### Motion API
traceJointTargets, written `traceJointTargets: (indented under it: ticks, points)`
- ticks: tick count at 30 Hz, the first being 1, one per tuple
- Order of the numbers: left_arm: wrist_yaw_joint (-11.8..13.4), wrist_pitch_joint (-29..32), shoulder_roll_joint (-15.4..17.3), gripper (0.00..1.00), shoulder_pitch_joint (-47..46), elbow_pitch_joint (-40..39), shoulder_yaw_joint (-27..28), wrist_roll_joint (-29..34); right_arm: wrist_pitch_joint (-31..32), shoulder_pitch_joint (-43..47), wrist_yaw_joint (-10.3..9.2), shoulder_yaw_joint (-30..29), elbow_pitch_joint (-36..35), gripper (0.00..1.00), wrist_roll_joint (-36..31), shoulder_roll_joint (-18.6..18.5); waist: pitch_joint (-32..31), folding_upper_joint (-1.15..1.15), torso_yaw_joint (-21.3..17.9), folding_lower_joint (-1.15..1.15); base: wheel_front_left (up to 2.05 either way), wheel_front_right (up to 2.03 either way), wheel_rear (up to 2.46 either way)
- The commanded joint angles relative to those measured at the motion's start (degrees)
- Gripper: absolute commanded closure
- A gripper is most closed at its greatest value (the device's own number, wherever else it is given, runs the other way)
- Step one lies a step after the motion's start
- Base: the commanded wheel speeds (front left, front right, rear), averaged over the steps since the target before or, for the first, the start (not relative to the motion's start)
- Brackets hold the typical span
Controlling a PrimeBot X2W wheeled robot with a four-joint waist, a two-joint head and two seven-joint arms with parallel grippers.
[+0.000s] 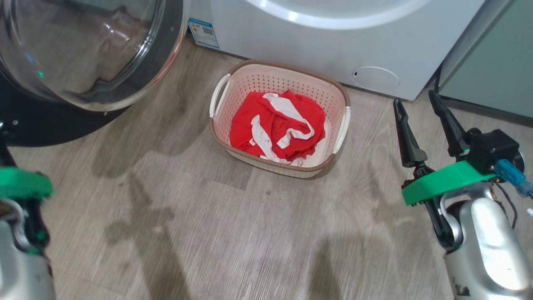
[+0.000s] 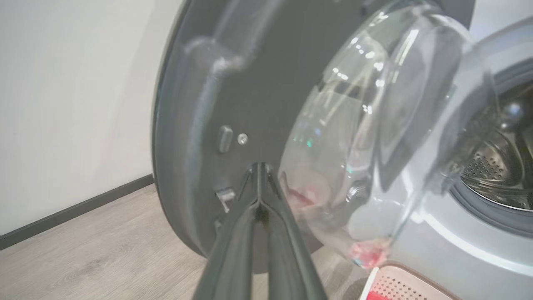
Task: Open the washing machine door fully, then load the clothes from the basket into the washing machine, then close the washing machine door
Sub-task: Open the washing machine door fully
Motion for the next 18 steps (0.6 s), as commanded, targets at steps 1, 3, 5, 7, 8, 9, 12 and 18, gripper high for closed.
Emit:
traceJointTargets:
  ticks: [1, 3, 5, 7, 8, 9, 12, 18]
  points:
    - [-0.39, -0.51, 1.32, 1.00, 1.65, -4.50, 1.87, 1.24, -0.94, -0.44, 0.00, 1.21, -1.50, 0.00, 0.63, 0.33, -0.63, 0.00, -0.28, 0.00, 0.00, 0.00, 0.00]
    - [-0.62, -0.51, -0.57, 0.69, 5.38, -8.83, 1.46, 2.28, -1.28, 0.06, 0.00, 0.81, -1.36, 0.00, 0.73, 0.46, -1.16, 0.00, -0.39, 0.00, 0.00, 0.00, 0.00]
    - [-0.77, -0.51, -2.54, 0.00, 8.91, -13.13, 0.33, 3.35, -1.53, 0.74, 0.00, 0.29, -1.22, 0.00, 0.79, 0.58, -1.84, 0.00, -0.43, 0.00, 0.00, 0.00, 0.00]
    - [-0.89, -0.38, -4.24, 0.00, 12.16, -16.97, -1.52, 4.43, -1.71, 1.37, 0.00, -0.19, -1.19, 0.00, 0.78, 0.71, -2.37, 0.00, -0.57, 0.00, 0.00, 0.00, 0.00]
    - [-0.95, -0.16, -4.94, 0.00, 13.56, -18.84, -2.49, 4.88, -1.72, 1.70, 0.00, -0.39, -1.14, 0.00, 0.74, 0.78, -2.67, 0.00, -0.71, 0.00, 0.00, 0.00, 0.00]
    - [-1.00, 0.35, -5.55, 0.00, 14.86, -20.56, -3.53, 5.31, -1.79, 2.00, 0.00, -0.60, -1.16, 0.00, 0.77, 0.86, -2.95, 0.00, -0.86, 0.00, 0.00, 0.00, 0.00]
    - [-1.05, 1.88, -6.84, 0.00, 17.83, -25.47, -6.62, 6.42, -1.91, 2.90, 0.00, -1.30, -1.25, 0.00, 0.71, 1.11, -3.70, 0.00, -1.57, 0.00, 0.00, 0.00, 0.00]
    - [-1.99, 5.44, -7.70, 0.00, 20.53, -31.54, -12.71, 8.36, -1.87, 4.54, 0.00, -1.90, -1.23, 0.00, 0.61, 1.77, -5.61, 0.00, -5.33, 0.00, 0.00, 0.00, 0.00]
